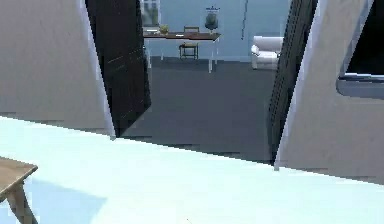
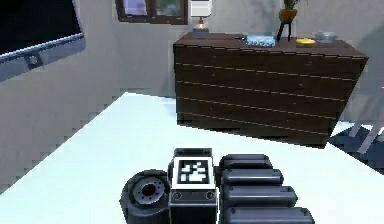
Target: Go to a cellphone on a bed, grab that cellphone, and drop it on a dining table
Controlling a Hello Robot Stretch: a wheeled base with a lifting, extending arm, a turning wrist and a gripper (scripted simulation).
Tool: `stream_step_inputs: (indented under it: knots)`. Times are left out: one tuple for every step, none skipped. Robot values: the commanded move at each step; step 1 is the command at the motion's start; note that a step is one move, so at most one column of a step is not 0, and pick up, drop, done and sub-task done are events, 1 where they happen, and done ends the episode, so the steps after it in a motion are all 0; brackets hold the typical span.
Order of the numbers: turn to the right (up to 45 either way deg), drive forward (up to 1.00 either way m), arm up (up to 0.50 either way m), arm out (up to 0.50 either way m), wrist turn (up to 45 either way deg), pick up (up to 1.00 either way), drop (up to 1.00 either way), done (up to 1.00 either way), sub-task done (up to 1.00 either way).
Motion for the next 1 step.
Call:
stream_step_inputs:
  knots:
    - [0.0, 1.0, 0.0, 0.0, 0.0, 0.0, 0.0, 0.0, 0.0]
